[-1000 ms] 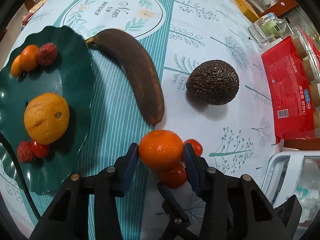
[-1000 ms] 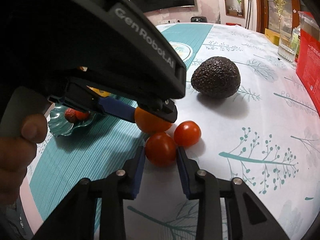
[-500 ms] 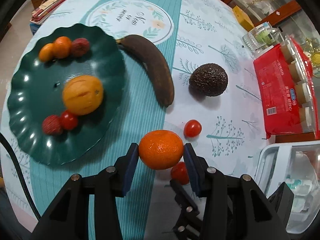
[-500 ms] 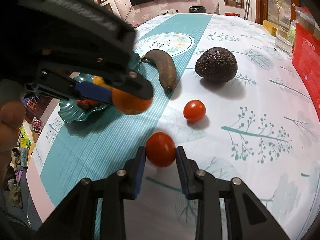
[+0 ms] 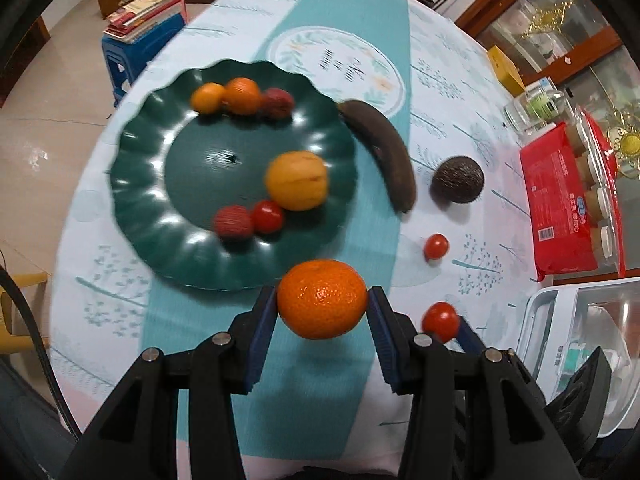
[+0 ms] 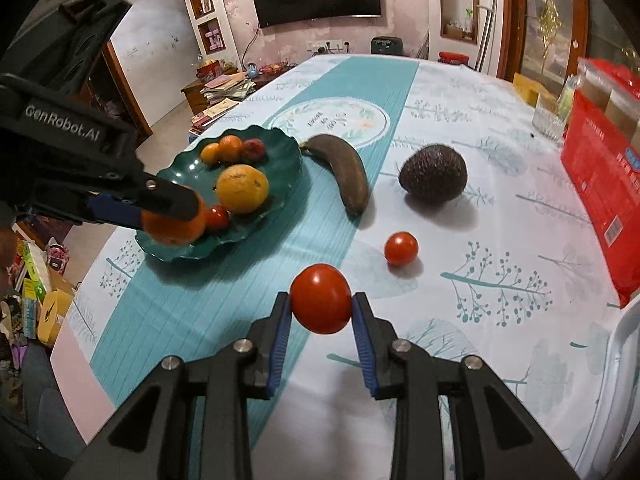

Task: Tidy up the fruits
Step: 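Carry the mandarin and tomato over the green plate with both grippers, then release the mandarin and tomato onto the plate by opening both grippers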

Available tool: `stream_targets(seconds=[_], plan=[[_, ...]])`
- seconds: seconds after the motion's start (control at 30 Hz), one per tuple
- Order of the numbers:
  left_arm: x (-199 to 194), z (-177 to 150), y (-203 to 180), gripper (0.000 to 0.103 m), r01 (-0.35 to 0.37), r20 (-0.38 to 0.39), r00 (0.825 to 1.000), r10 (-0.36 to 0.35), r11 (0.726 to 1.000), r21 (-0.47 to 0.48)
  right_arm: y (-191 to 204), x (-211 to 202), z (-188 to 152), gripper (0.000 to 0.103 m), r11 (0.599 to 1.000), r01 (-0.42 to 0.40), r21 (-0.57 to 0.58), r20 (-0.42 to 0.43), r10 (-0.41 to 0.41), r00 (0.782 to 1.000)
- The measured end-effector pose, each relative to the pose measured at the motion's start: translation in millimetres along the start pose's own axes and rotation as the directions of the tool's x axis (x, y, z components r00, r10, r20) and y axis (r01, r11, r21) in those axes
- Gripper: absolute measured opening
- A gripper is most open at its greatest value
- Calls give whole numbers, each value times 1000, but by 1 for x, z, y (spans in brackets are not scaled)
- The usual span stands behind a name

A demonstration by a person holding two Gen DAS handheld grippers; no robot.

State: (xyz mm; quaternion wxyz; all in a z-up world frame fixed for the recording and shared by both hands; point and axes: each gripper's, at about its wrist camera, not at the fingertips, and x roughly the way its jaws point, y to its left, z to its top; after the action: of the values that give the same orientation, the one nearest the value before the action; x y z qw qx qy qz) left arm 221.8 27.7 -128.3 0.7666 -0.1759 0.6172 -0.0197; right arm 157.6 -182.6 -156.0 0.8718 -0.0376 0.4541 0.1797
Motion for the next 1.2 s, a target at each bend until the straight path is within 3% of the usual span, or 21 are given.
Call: stream_targets(seconds=[0.5,0.87,1.2], plan=[[-37,29,93,45,6,1,1000,-6,996,85,95,4,32,31,996,65,65,60,-69,996],[-31,61,131,45,77,18,996,-83,972,221,153,44,49,31,989,61,136,48,-68,997],[-11,71,157,45,77,2,997,-79,973,217,181,71,51,32,987,24,161,27,-29,999]])
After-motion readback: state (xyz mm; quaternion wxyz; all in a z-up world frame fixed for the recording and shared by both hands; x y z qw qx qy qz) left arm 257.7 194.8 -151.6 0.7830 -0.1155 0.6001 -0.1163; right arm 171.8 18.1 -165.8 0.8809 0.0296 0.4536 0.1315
